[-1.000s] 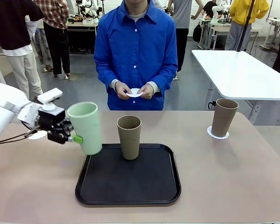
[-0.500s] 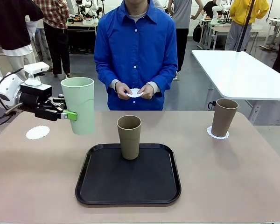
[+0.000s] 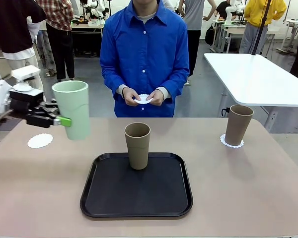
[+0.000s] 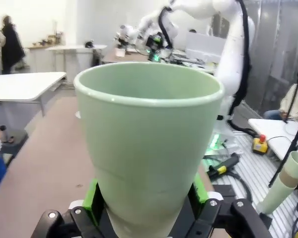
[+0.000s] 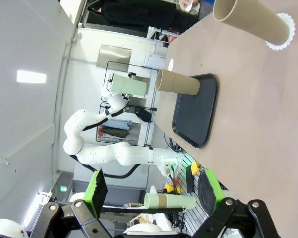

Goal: Place coasters on the table and set cups on them.
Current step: Take one Reusable plastic cup from the Flat Tray and place it on a coaster set by the human.

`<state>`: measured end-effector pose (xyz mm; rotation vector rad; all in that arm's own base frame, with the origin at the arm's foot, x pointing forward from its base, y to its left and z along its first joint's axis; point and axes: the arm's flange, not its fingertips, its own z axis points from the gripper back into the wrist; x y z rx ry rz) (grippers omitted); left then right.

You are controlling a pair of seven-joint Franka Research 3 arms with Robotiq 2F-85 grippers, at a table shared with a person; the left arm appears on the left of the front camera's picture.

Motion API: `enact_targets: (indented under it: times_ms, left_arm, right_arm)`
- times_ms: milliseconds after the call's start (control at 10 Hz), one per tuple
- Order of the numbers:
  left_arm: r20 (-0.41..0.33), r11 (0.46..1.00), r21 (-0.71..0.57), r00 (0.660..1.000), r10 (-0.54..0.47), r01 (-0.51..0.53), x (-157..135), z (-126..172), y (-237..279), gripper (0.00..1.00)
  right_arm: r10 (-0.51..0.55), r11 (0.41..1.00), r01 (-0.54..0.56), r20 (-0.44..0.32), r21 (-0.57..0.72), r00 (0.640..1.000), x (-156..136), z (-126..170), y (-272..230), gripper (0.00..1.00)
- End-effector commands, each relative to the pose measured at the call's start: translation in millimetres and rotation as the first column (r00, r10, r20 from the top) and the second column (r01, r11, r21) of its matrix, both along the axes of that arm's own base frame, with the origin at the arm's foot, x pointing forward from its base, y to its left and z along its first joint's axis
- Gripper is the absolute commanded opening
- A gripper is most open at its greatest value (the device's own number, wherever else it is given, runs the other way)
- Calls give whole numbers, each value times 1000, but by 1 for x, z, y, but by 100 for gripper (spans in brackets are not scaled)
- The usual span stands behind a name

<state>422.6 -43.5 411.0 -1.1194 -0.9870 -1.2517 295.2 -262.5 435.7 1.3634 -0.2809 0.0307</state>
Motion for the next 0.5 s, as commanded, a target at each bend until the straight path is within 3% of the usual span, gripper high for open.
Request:
enact_targets:
  times_ms: [0,400]
  left_arm:
    - [50,991,-27,990,133,-132,11,10,58,85]
    - [43,909,-116,913,406,-399,26,25,172,85]
  right_arm:
    - [3,1000,-3,-10,5,1000,-2,1,0,100]
    - [3,1000,-3,-10,5,1000,-2,1,0,100]
